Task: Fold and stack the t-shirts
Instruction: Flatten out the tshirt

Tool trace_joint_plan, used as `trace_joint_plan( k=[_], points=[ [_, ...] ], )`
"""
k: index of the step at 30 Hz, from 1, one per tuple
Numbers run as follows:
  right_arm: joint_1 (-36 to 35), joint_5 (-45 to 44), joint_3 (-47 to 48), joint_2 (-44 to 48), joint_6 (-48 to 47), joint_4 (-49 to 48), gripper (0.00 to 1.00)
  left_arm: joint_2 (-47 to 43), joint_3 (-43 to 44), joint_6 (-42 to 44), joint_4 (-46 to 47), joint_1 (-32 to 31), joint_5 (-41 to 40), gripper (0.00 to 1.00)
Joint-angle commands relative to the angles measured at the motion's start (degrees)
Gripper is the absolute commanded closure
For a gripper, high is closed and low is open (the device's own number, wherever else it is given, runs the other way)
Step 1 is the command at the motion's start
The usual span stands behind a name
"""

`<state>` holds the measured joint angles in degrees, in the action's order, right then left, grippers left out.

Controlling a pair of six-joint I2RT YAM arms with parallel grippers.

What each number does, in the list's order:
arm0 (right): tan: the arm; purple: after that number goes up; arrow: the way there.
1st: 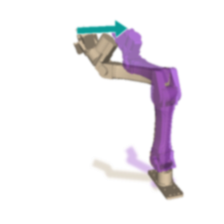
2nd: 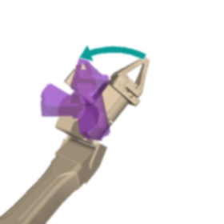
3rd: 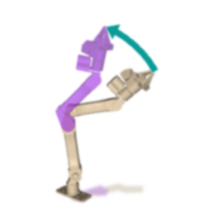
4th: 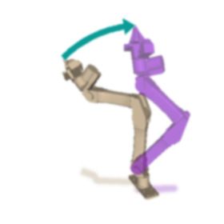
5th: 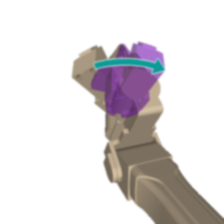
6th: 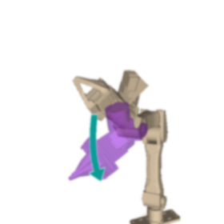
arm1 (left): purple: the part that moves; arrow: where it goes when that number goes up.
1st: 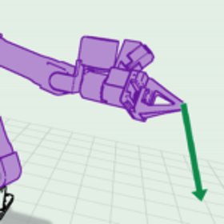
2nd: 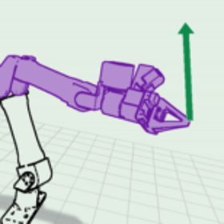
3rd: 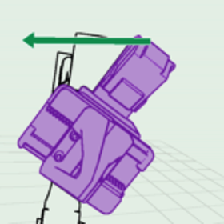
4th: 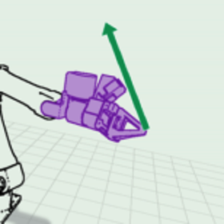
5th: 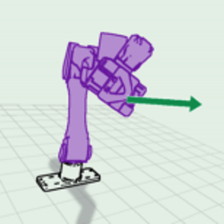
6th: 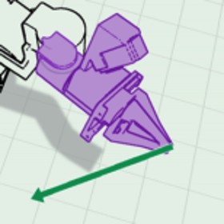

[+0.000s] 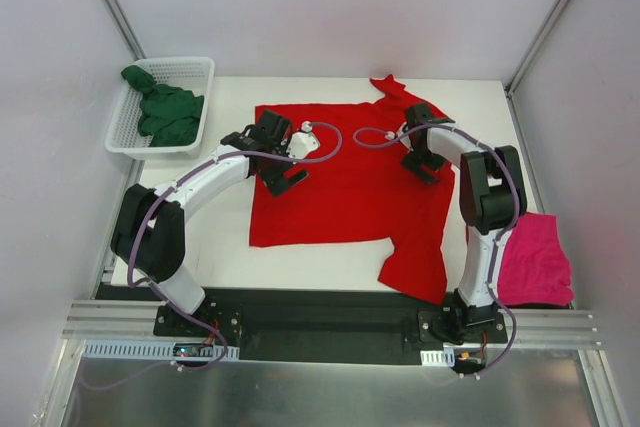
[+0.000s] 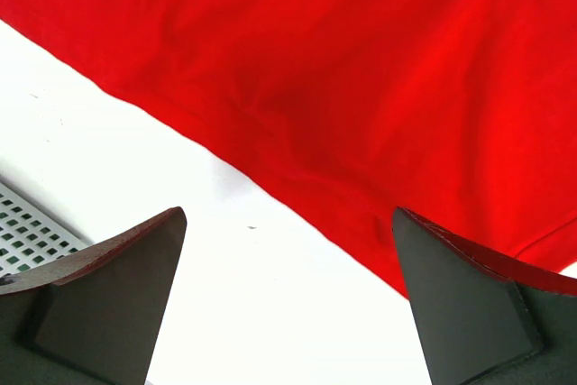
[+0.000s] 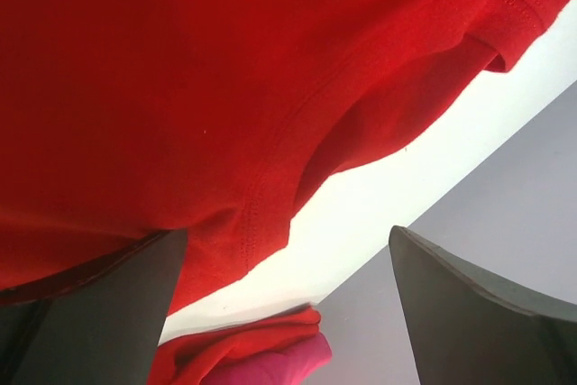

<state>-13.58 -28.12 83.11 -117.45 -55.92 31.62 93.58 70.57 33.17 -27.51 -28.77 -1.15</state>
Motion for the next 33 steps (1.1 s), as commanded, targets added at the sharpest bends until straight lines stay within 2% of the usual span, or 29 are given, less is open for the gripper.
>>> trace_joint_plan(
  k=[1, 4, 10, 19, 24, 29, 33],
  points=[
    [1.10, 2.88, 4.32, -1.56, 3.79, 7.47, 0.00, -2.88, -0.08, -0.91, -1.15, 0.21, -1.05, 0.01],
    [1.19, 9.91, 10.83, 1.07, 7.74, 15.05, 0.00, -2.35, -0.60, -0.30, -1.15, 0.21, -1.66, 0.01],
    [1.10, 10.46, 18.22, 2.58, 6.97, 12.60, 0.00, 0.02, -0.78, -0.91, -1.15, 0.74, -1.41, 0.01],
    [2.68, -2.02, 15.94, -5.24, -5.77, -10.50, 0.00, 5.55, 3.35, 0.58, -1.76, 0.21, -0.08, 0.01],
    [3.91, -7.82, 16.20, -8.23, -12.53, -24.02, 0.00, 10.12, 10.54, 2.33, -2.46, -1.19, 1.06, 0.01],
    [5.50, -10.63, 20.07, -11.39, -16.14, -29.93, 0.00, 13.20, 22.04, 3.39, -2.46, -5.93, 6.06, 0.01],
    [6.11, -11.08, 22.62, -14.38, -17.38, -30.47, 0.00, 17.32, 28.39, 2.96, -2.46, -9.97, 11.95, 0.01]
  ],
)
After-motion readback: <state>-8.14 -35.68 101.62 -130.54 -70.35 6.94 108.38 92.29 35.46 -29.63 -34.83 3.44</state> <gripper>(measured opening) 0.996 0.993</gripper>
